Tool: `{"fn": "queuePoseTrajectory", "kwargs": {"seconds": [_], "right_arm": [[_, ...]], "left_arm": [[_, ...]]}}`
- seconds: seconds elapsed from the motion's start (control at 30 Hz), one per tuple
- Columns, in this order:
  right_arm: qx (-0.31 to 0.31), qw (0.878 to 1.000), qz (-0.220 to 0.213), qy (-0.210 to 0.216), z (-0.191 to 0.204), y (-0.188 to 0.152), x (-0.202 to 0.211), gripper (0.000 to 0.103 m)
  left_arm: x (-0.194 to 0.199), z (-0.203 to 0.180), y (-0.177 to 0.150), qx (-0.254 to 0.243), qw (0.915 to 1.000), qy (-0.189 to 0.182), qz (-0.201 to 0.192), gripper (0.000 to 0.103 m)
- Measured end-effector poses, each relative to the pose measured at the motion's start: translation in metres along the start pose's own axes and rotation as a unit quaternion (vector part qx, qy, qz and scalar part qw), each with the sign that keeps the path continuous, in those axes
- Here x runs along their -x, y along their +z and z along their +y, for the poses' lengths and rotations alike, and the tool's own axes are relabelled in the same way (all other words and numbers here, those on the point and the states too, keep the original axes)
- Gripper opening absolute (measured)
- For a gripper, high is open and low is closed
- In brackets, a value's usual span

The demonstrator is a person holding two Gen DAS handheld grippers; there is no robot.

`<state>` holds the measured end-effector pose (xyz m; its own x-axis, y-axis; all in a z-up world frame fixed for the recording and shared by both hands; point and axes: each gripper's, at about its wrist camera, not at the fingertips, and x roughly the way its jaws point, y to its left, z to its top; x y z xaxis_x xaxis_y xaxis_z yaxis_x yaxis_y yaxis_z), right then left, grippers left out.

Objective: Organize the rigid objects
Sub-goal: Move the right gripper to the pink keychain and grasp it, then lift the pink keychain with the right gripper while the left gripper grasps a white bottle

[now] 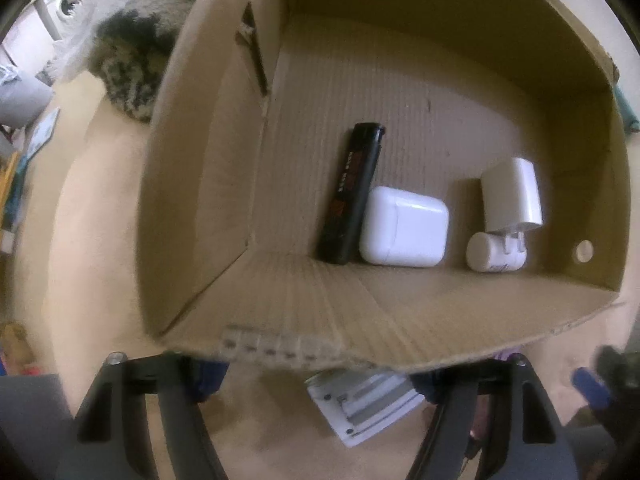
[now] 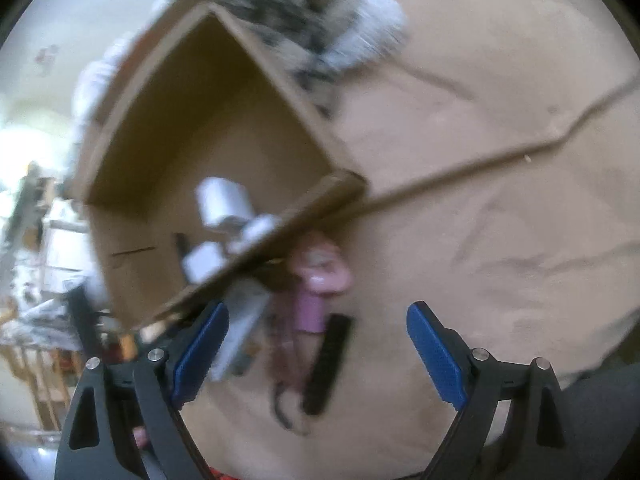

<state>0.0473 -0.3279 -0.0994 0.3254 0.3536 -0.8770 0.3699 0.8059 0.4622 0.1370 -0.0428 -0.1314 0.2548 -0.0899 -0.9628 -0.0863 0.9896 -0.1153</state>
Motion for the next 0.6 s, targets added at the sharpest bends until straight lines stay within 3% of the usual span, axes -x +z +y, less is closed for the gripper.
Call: {"fn": "queuePoseTrajectory", "kwargs": {"seconds": [0.07, 0.23, 0.27, 0.3, 0.4, 0.47, 0.6], "right_arm": [[0.002, 1.000, 0.014, -0.016, 0.000, 0.007, -0.014, 0.087], [0.030, 0.999, 0.019, -0.026, 0.014, 0.020, -0.037, 0.071], [0.035, 0.999, 0.019, -0.026, 0.017, 0.021, -0.043, 0.068], [0.040, 0.999, 0.023, -0.026, 0.019, 0.023, -0.049, 0.067], [0.049, 0.998, 0.032, -0.034, 0.022, 0.026, -0.066, 0.060], [0.059, 0.997, 0.022, -0.050, 0.023, 0.027, -0.069, 0.044], [0.062, 0.997, 0.011, -0.053, 0.025, 0.026, -0.063, 0.039]], "left_arm": [[0.002, -0.005, 0.002, -0.014, 0.9996, -0.025, 0.000, 0.040], [0.007, -0.006, -0.001, -0.017, 0.9996, -0.022, -0.008, 0.038], [0.009, -0.005, -0.001, -0.016, 0.9996, -0.023, -0.009, 0.034], [0.012, 0.000, -0.002, -0.017, 0.9996, -0.018, -0.012, 0.021], [0.022, 0.006, -0.004, -0.024, 0.9994, -0.008, -0.021, 0.013], [0.025, 0.009, -0.005, -0.024, 0.9995, -0.008, -0.019, 0.012], [0.025, 0.021, -0.008, 0.001, 0.9995, -0.029, -0.011, 0.012]]}}
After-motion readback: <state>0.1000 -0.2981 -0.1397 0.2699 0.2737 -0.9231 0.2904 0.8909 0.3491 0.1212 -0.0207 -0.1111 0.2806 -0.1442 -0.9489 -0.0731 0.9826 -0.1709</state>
